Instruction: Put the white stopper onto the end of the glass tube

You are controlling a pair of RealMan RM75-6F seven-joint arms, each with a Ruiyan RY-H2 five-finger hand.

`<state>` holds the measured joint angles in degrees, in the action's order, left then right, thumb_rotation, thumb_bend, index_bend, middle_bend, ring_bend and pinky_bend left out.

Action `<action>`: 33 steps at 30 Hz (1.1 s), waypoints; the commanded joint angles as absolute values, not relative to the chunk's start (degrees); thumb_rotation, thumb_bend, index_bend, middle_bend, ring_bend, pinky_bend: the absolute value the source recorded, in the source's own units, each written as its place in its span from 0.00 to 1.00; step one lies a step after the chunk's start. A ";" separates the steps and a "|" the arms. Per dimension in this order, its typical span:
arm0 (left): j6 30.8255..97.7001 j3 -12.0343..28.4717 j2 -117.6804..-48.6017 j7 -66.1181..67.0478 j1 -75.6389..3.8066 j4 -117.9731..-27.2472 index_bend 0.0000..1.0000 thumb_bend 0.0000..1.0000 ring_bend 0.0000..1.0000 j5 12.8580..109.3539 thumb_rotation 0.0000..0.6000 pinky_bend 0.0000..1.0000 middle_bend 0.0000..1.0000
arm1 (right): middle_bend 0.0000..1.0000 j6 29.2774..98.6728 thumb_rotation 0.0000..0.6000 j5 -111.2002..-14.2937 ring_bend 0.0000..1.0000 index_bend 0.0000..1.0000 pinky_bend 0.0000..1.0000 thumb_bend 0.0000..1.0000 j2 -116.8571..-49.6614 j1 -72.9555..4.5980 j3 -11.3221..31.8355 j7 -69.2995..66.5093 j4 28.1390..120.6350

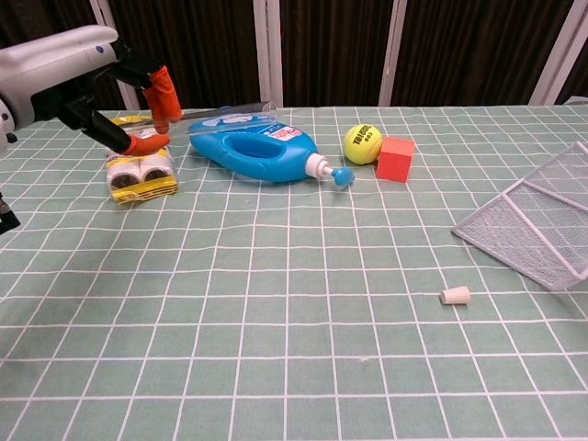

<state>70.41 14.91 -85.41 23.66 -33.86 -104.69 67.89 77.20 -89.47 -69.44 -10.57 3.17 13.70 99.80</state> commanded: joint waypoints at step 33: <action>70.70 15.10 -83.06 22.05 -35.35 -104.93 0.54 0.77 0.08 67.30 1.00 0.00 0.50 | 0.97 65.68 1.00 -76.55 1.00 0.52 0.91 0.33 -91.40 -21.46 5.91 34.06 88.80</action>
<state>70.71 15.10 -83.06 22.05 -35.36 -104.93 67.29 65.62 -76.60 -91.33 -21.44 5.98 34.06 88.86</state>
